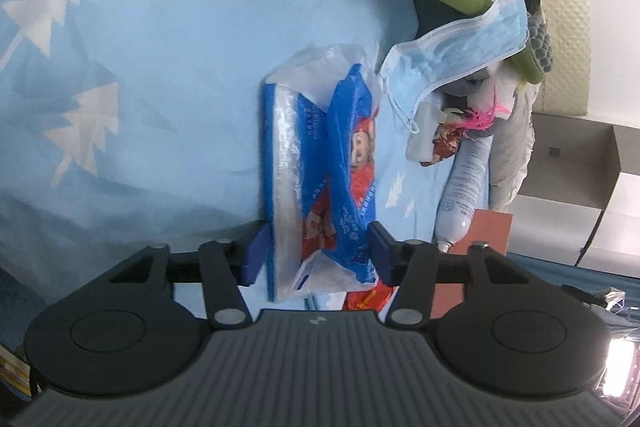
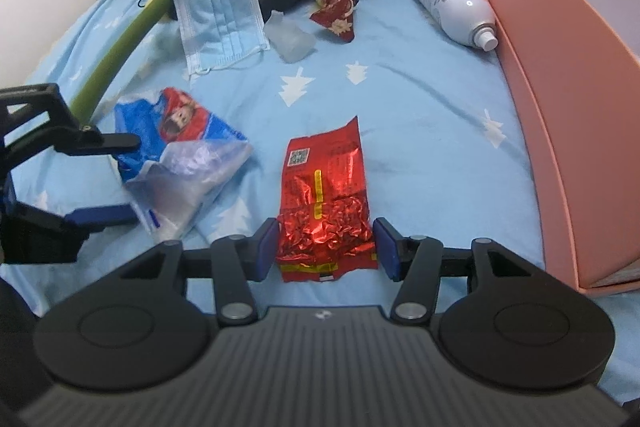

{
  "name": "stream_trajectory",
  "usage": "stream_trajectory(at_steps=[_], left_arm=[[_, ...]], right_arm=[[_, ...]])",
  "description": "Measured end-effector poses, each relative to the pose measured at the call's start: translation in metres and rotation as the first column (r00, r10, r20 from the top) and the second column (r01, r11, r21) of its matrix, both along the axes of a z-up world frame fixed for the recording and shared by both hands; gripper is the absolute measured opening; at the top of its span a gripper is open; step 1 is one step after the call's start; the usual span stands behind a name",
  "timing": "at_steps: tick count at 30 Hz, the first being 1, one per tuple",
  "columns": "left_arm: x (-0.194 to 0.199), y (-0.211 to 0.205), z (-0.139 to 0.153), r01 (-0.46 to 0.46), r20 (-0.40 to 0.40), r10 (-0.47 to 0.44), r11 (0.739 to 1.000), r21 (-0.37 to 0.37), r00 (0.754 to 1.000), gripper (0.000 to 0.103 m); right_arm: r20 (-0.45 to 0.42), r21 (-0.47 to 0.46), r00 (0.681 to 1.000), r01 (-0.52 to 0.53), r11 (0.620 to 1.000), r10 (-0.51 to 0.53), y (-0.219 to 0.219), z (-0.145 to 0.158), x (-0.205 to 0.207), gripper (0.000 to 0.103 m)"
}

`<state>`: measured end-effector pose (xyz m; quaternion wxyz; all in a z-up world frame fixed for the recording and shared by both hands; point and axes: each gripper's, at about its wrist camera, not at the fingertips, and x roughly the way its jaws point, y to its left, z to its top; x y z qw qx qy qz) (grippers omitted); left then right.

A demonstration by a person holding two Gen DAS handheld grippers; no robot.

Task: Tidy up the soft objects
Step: 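Lift the blue wipe pack and red foil packet off the bed with both tools, then carry the wipe pack and foil packet over the pink box with both tools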

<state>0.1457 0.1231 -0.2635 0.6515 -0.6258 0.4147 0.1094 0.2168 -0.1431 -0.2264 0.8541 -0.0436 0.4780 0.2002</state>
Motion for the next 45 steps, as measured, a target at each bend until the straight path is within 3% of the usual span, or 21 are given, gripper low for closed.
stream_trajectory(at_steps=[9, 17, 19, 25, 34, 38, 45], left_arm=[[0.016, -0.003, 0.001, 0.076, -0.041, -0.073, 0.993, 0.093, 0.997, 0.017], [0.021, -0.009, 0.026, 0.188, -0.037, -0.185, 0.95, 0.25, 0.982, 0.011], [0.021, -0.014, 0.034, 0.229, -0.046, -0.225, 0.928, 0.296, 0.973, 0.01], [0.018, -0.033, 0.056, 0.343, -0.082, -0.344, 0.826, 0.447, 0.935, 0.009], [0.022, -0.063, 0.098, 0.417, -0.084, -0.465, 0.684, 0.598, 0.882, 0.008], [0.025, -0.076, 0.122, 0.42, -0.063, -0.505, 0.635, 0.648, 0.861, 0.008], [0.042, -0.102, 0.174, 0.399, -0.004, -0.567, 0.574, 0.715, 0.824, 0.008]], right_arm=[[0.012, -0.031, 1.0, -0.018, 0.999, 0.018, 0.005, -0.002, -0.002, 0.054], [0.026, -0.029, 1.0, 0.005, 1.0, -0.004, 0.003, 0.006, -0.009, 0.054], [0.032, -0.021, 0.999, 0.015, 1.0, -0.014, 0.001, 0.01, -0.012, 0.054], [0.055, 0.009, 0.997, 0.052, 0.999, -0.053, -0.006, 0.023, -0.021, 0.054], [0.117, 0.061, 0.987, 0.103, 0.993, -0.109, -0.022, 0.056, -0.032, 0.054], [0.156, 0.087, 0.979, 0.119, 0.989, -0.132, -0.028, 0.077, -0.033, 0.054], [0.254, 0.137, 0.952, 0.141, 0.981, -0.172, -0.043, 0.125, -0.029, 0.054]])
